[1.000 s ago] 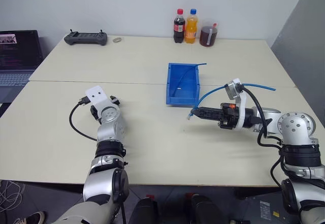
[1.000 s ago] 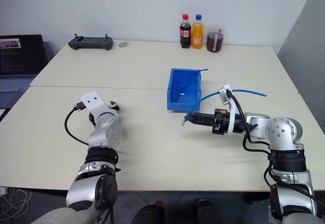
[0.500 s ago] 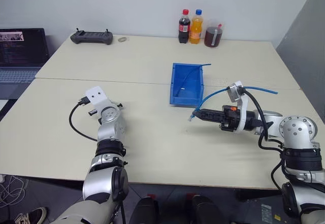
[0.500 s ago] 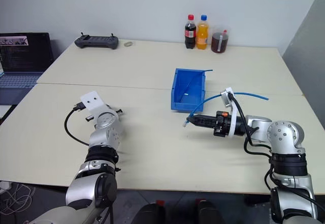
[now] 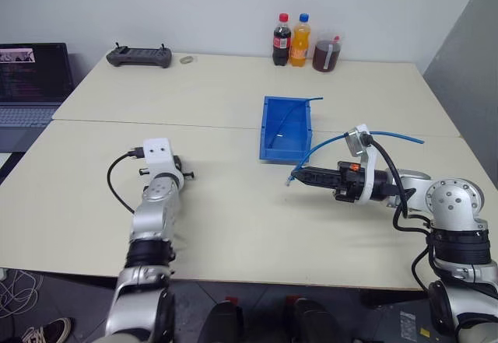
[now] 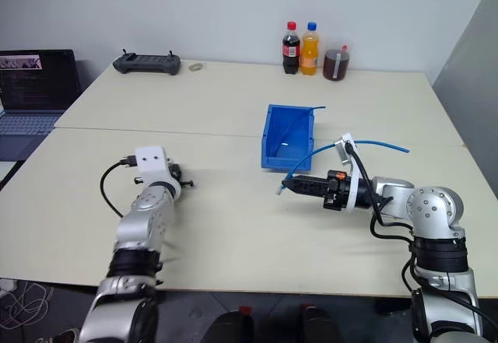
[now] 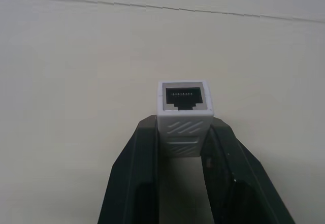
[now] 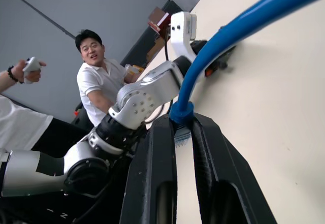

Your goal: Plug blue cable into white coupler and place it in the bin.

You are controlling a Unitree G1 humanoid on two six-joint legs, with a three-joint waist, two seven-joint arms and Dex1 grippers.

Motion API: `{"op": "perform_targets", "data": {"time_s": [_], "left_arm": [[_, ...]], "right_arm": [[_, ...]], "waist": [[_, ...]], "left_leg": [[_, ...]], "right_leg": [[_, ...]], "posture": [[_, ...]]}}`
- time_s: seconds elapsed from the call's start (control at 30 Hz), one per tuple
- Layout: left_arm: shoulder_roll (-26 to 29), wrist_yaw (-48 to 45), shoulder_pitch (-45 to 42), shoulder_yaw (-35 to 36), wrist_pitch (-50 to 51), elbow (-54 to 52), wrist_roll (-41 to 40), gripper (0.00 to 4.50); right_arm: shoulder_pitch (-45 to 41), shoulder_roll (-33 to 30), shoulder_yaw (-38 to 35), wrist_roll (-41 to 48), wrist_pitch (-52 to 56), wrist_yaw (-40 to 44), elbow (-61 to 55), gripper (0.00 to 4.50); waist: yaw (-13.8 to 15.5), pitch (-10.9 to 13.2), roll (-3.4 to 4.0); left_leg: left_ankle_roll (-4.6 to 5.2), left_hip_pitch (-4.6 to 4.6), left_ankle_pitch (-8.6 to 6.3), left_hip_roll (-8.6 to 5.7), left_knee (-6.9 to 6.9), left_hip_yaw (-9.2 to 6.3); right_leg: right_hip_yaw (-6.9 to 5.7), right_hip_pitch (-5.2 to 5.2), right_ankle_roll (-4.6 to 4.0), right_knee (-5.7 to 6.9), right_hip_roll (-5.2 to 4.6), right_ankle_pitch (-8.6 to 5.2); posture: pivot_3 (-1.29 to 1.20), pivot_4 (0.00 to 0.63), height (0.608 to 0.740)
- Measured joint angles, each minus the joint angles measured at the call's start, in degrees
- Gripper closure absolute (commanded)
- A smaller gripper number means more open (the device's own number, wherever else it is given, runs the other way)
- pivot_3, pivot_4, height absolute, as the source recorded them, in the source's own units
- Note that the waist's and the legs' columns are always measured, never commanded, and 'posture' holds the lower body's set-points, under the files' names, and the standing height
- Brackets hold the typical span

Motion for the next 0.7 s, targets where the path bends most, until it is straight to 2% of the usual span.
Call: {"op": "perform_targets", "data": {"time_s": [0.17,0.2,0.37,0.53,0.7], "left_arm": [[7.1,-19.0,5.6,-6.7,4.3,-12.0,-4.4,3.7],[9.2,-26.9,7.1,-9.2,3.5,-14.9,-7.1,3.7],[13.2,-50.6,7.7,-15.9,-5.2,-16.4,-11.2,3.7],[12.4,-60.7,3.4,-19.6,-15.6,-5.7,-7.9,3.7],[10.8,-65.2,-0.5,-20.8,-23.2,2.8,-4.9,3.7]], "right_arm": [[-0.3,0.6,2.6,-2.1,-2.3,0.2,-2.3,4.32],[-0.8,0.9,4.4,-3.7,-3.6,0.7,-3.0,4.32],[-2.5,1.4,11.8,-12.5,-11.6,3.5,-3.9,4.32],[-1.3,0.9,19.5,-22.3,-21.4,7.5,-4.1,4.32],[1.6,-0.5,24.0,-30.0,-29.4,10.3,-4.2,4.32]], "waist": [[0.0,0.0,0.04],[-0.3,0.0,0.05],[-0.9,0.1,0.1],[-0.8,0.1,0.1],[-0.8,0.1,0.09]], "left_leg": [[0.03,0.03,-0.01,0.01,0.03,0.01],[0.03,0.04,-0.01,0.02,0.0,0.03],[0.04,0.05,-0.02,0.05,0.0,0.02],[0.07,0.03,-0.02,0.01,0.02,0.01],[0.08,-0.06,-0.03,0.01,0.05,0.02]], "right_leg": [[-0.01,0.02,0.01,-0.01,0.01,0.0],[0.01,0.02,0.0,-0.03,0.02,-0.01],[-0.01,0.01,-0.05,-0.02,0.07,-0.04],[-0.03,0.0,-0.03,-0.03,0.09,-0.06],[-0.02,-0.07,-0.04,-0.06,0.08,-0.05]], "posture": [[0.0,0.15,0.74],[0.0,0.15,0.74],[0.0,0.15,0.74],[0.0,0.15,0.74],[0.0,0.15,0.74]]}}
